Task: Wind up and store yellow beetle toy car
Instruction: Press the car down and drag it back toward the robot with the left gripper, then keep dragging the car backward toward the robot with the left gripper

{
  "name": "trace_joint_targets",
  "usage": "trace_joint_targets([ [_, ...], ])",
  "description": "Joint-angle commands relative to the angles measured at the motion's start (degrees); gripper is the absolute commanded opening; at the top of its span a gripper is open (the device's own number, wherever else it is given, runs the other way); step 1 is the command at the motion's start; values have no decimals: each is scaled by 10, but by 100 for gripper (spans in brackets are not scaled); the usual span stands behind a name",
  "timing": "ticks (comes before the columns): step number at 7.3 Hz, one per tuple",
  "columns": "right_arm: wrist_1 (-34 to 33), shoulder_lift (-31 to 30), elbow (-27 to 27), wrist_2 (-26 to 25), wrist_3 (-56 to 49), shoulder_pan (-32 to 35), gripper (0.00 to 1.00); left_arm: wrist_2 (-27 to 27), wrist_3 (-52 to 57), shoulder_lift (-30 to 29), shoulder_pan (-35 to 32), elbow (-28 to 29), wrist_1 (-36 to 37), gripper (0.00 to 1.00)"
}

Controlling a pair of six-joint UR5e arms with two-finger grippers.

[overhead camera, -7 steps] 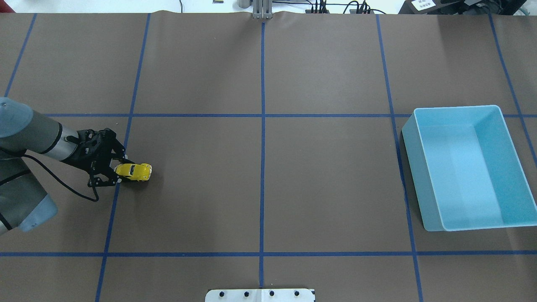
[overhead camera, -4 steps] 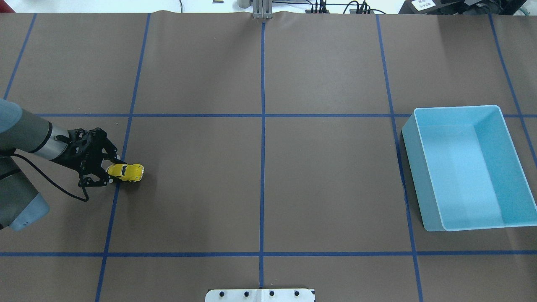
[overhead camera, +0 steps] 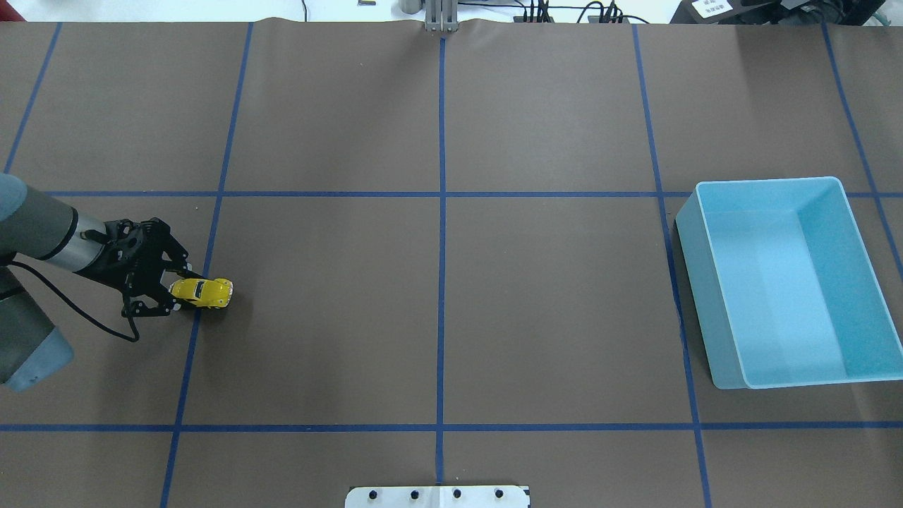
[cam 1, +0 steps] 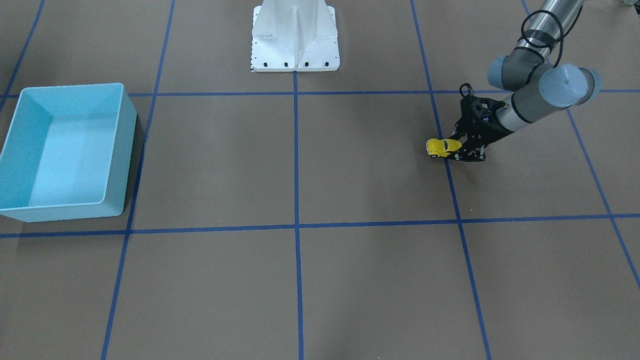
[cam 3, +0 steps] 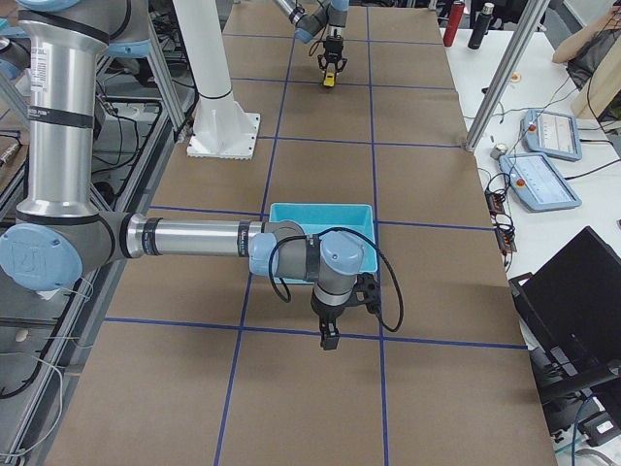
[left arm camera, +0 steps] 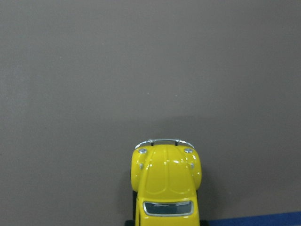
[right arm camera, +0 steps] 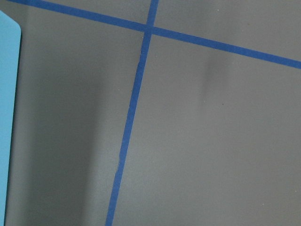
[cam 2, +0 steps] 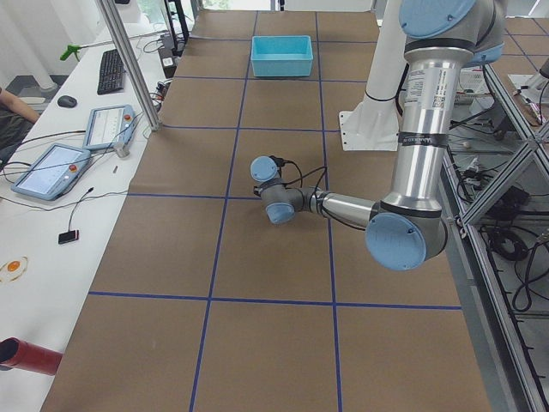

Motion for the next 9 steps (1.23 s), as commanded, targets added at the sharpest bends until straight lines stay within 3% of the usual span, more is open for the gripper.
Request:
trace_joint_targets([
  [1, 0, 0, 0, 0, 0, 0, 99, -1, 1, 12, -1, -1, 0, 0],
  [9, 0, 1, 1, 0, 0, 0, 99, -19, 5, 36, -26, 1, 0, 0],
])
